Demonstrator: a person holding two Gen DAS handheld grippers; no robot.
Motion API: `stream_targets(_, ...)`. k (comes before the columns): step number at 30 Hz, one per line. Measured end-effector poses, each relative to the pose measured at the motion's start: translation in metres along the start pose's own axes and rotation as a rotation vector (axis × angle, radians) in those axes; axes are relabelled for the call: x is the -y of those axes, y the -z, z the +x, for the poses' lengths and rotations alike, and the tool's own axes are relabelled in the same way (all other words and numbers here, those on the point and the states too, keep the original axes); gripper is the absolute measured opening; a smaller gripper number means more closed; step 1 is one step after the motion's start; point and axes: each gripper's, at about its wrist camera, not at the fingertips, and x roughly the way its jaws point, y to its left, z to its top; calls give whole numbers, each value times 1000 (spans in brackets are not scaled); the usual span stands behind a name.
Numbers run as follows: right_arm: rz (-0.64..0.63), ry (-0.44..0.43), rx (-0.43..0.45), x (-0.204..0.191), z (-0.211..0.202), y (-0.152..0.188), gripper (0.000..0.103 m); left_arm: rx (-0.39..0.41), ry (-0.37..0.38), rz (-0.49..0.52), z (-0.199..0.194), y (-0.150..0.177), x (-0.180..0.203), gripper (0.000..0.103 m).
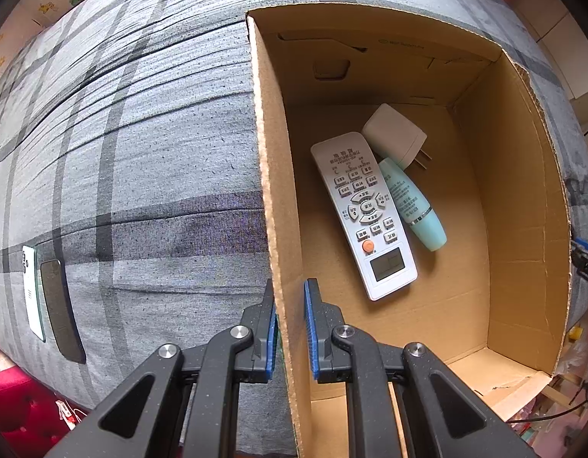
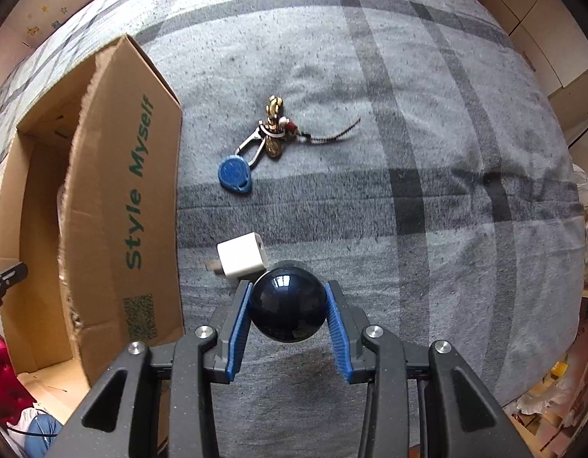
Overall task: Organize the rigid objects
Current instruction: 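Carry the black ball into the box with the right gripper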
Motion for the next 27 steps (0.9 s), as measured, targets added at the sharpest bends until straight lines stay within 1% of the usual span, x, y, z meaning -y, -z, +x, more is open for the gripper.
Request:
stream_targets(9, -38, 13, 55, -12, -36, -15, 40, 1, 3, 0, 0, 0, 0, 13)
stream_targets(16, -68, 11, 70, -25, -51, -22, 40, 2, 7, -3, -1, -1, -1, 13)
stream_targets(27, -154, -18, 101, -64, -82, -31, 40, 2, 11, 1, -1, 0, -2, 13)
